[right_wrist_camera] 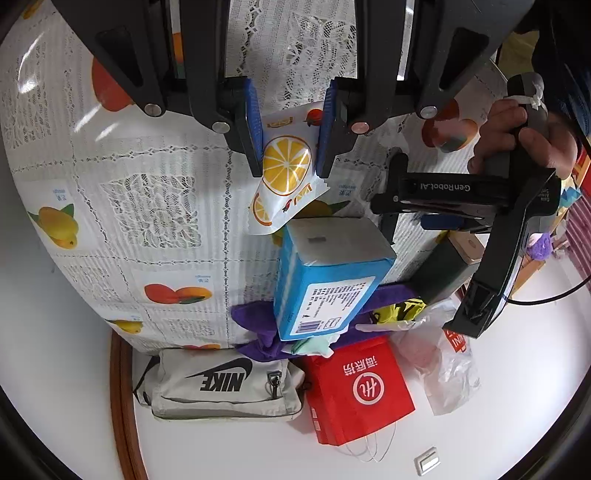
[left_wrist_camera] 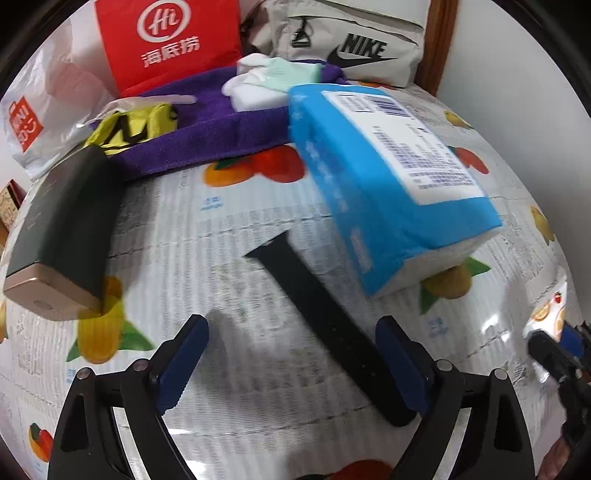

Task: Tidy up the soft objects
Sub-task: 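Grasp the black watch strap with the left tool while the right tool holds the packet, then carry the strap with the left tool while the right tool carries the packet over the towel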

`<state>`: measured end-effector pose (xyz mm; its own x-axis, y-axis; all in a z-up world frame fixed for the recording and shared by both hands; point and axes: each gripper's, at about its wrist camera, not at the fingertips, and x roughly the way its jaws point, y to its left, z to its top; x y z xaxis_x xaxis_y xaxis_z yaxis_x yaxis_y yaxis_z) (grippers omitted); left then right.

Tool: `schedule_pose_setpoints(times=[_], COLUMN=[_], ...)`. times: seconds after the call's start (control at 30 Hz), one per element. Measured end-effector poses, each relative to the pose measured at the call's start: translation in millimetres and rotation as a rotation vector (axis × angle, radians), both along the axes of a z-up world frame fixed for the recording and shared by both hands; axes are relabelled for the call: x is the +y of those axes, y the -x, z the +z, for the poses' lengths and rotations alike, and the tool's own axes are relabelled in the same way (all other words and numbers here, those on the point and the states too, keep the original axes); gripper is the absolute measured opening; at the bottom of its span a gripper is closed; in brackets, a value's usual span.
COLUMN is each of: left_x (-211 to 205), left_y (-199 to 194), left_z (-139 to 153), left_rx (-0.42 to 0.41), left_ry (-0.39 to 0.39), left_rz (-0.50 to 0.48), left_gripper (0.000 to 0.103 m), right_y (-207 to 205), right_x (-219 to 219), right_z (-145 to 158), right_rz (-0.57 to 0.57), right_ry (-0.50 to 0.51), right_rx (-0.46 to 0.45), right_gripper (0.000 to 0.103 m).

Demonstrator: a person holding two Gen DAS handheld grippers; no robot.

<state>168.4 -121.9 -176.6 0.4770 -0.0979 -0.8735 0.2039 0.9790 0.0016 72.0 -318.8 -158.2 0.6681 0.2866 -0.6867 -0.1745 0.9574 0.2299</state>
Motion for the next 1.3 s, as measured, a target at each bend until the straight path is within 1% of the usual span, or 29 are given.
schedule_pose_setpoints(times=[0.1,0.2,0.23,0.27,0.3,0.33,0.37,0.43,0.47,0.5,0.63,0.67,0.8,0.83,0.93,1.03,1.1,1.3], left_x=[21,34,32,29,25,20,16,12,12,12,21,21,11,11,18,27,34,62], left_y=[1,0,1,2,2,1,0,0,0,0,1,1,5,6,8,15,20,39], left_z=[0,1,1,2,3,3,4,4,4,4,6,6,4,4,6,9,11,20], left_rx=[0.009,0.013,0.004,-0.011,-0.026,-0.036,-0.044,-0.059,-0.064,-0.062,-0.038,-0.041,-0.087,-0.092,-0.075,-0.078,-0.079,-0.096], left_ry=[0.000,0.020,0.017,0.018,0.024,0.025,0.026,0.039,0.038,0.040,0.105,0.107,0.039,0.031,0.065,0.076,0.089,0.105], left_rz=[0.036,0.060,0.050,0.032,0.008,-0.010,-0.024,-0.041,-0.042,-0.048,-0.030,-0.029,-0.050,-0.057,-0.053,-0.043,-0.037,-0.001], left_gripper=[0.093,0.090,0.086,0.075,0.069,0.058,0.044,0.026,0.023,0.022,0.023,0.024,0.025,0.021,0.020,0.020,0.020,0.020], right_y=[1,1,1,0,-1,-1,-1,-1,-1,0,1,0,-3,-3,-3,-2,0,3], right_x=[0,2,3,6,7,9,10,14,15,16,17,18,21,22,24,26,27,38], right_z=[1,2,1,1,1,2,2,3,3,4,4,3,2,3,4,6,10,17], right_rz=[0.006,0.015,0.020,0.025,0.028,0.031,0.036,0.043,0.045,0.045,0.047,0.047,0.050,0.051,0.031,0.007,0.005,0.012], right_ry=[-0.013,-0.018,-0.022,-0.023,-0.023,-0.023,-0.024,-0.018,-0.010,-0.007,-0.013,-0.015,-0.016,-0.017,-0.008,-0.008,-0.015,0.006], right_rx=[-0.003,-0.006,-0.006,-0.007,-0.008,-0.008,-0.007,-0.006,-0.007,-0.007,-0.004,-0.001,0.007,0.008,0.019,0.025,0.019,0.005], right_gripper=[0.028,0.028,0.028,0.028,0.028,0.028,0.028,0.028,0.028,0.028,0.028,0.028,0.028,0.028,0.028,0.028,0.028,0.028])
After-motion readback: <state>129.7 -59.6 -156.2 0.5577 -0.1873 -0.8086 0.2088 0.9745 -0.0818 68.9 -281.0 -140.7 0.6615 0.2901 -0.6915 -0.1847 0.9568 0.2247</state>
